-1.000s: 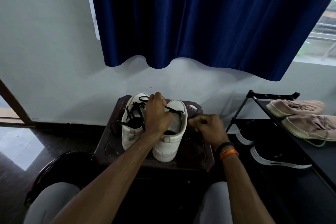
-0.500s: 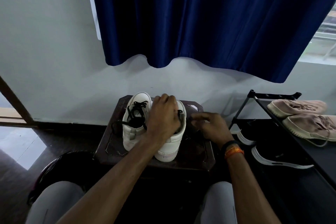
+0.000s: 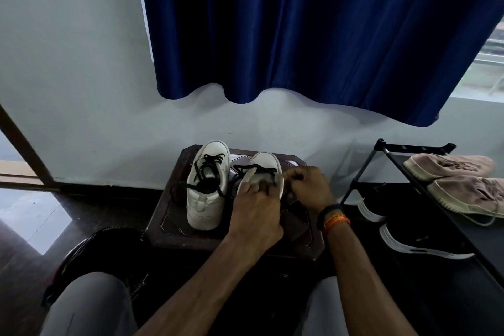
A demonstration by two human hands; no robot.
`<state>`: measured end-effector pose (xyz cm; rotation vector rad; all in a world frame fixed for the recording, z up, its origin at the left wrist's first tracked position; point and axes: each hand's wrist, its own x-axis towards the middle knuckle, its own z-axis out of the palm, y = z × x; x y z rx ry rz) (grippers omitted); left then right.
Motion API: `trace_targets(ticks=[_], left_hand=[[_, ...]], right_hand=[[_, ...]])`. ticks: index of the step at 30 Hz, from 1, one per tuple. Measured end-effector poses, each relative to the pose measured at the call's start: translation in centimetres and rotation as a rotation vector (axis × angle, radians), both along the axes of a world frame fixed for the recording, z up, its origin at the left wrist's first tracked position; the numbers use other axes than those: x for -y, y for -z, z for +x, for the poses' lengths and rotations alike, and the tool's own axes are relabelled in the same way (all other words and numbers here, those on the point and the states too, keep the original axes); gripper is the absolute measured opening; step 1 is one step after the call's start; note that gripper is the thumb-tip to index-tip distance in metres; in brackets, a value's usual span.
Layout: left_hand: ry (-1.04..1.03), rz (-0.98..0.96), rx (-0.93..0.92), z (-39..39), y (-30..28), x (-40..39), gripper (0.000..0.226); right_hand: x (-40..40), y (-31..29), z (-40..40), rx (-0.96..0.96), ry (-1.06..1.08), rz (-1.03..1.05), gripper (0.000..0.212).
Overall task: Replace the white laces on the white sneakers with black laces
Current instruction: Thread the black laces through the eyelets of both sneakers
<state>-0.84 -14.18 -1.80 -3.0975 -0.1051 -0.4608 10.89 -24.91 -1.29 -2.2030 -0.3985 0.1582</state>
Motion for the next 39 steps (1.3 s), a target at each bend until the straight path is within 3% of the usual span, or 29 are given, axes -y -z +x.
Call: trace_targets(ticks=[4, 9, 14, 17, 19, 21, 25, 28, 33, 39], left_hand=[[-0.061, -0.003, -0.053, 0.5, -0.6, 0.8, 0.058], [-0.108, -0.009, -0.125, 0.8, -1.0, 1.0, 0.054], [-0.084, -0.034, -0.066, 0.8, -0.7, 0.7, 0.053], [-0.063, -0.035, -0.029, 0.6, -0.5, 0.4, 0.056], [-0.045, -0.054, -0.019, 0.5, -0.2, 0.4, 0.059], [-0.043, -0.051, -0.041, 0.4, -0.3, 0.2, 0.064], [-0.048, -0.017, -0.051, 0.4, -0.1, 0.1, 0.074], [-0.042, -0.038, -0.038, 0.5, 0.0, 0.2, 0.065], [-0.066, -0.042, 0.023, 0.7, 0.2, 0.5, 0.068], [-0.061, -0.057, -0.008, 0.6, -0.2, 0.5, 0.062]], right_hand=[[1.0, 0.5, 0.1, -0.035, -0.001, -0.022, 0.025], [4.8, 1.4, 0.0, -0.125, 0.065, 0.067, 0.026], [9.5, 1.8, 0.0, -0.174, 0.094, -0.204, 0.030], [8.4, 1.0, -0.2, -0.073, 0.045, -0.209, 0.023], [6.3, 0.1, -0.5, -0.012, -0.002, -0.091, 0.016], [3.7, -0.3, -0.3, -0.007, -0.069, 0.025, 0.019], [0.4, -0.2, -0.4, 0.022, -0.066, -0.010, 0.020], [0.3, 0.1, -0.8, 0.057, -0.002, 0.017, 0.030], [3.4, 1.2, -1.2, 0.017, 0.042, -0.156, 0.035], [6.8, 1.8, -0.9, -0.125, 0.108, -0.404, 0.016]])
